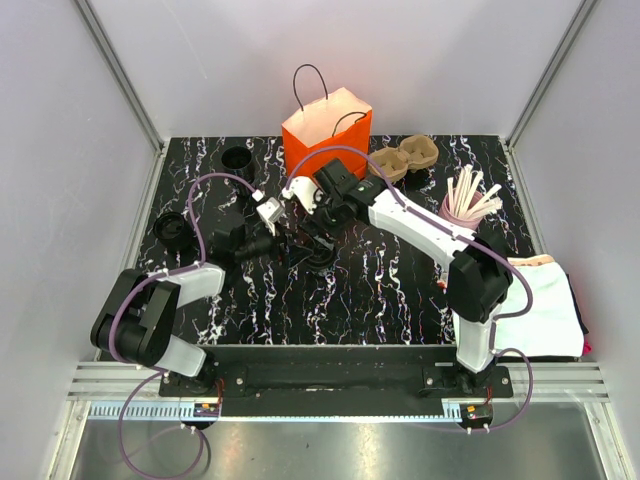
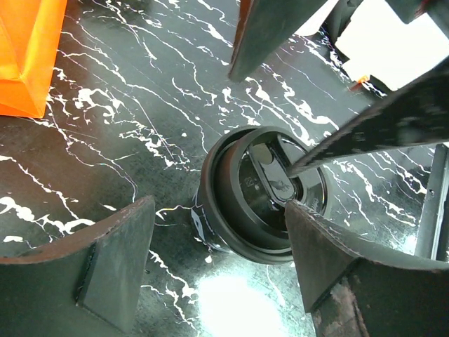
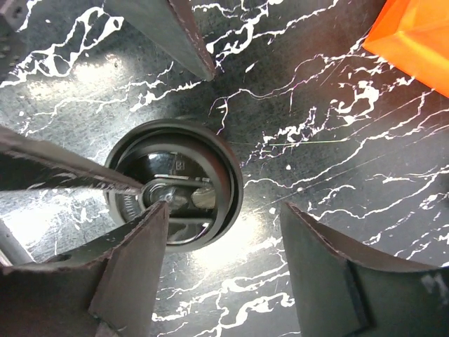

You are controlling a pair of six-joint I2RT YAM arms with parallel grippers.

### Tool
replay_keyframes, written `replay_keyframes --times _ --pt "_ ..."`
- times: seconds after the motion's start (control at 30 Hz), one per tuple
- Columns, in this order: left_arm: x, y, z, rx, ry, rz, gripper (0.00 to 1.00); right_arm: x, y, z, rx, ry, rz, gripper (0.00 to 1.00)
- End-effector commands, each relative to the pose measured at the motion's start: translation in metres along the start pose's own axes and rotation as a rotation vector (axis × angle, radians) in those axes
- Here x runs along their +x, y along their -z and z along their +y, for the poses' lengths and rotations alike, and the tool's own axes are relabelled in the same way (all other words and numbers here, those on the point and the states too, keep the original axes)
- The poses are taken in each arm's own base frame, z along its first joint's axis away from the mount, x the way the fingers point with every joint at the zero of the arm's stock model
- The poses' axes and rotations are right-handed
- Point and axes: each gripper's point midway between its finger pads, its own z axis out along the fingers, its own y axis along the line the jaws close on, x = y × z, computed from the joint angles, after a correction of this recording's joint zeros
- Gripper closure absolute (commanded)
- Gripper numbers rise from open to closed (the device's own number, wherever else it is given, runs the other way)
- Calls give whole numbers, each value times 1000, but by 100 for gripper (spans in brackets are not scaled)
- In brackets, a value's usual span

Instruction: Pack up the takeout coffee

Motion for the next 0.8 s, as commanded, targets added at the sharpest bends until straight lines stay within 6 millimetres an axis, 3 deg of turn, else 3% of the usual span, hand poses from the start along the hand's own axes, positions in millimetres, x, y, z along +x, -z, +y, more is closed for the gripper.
replay_keyframes --times 0.0,0.2,0.37,0.57,0.7,0.77 --pt "-12 -5 7 -19 -41 -23 22 -30 36 -3 29 10 -112 26" --pt "-22 -3 5 -25 -55 -43 21 -32 59 -10 -11 -72 -172 18" --pt "-36 -1 -1 -9 -62 -67 18 -22 77 -17 -108 -210 -252 12" --pt "-60 -1 -7 7 -82 -102 16 -15 80 -18 -258 -371 -358 9" --pt "-78 1 -12 16 -110 -127 15 -15 71 -15 -353 -426 -381 9" --pt "-77 2 -11 9 -115 -107 14 -15 63 -9 -428 -471 -371 9"
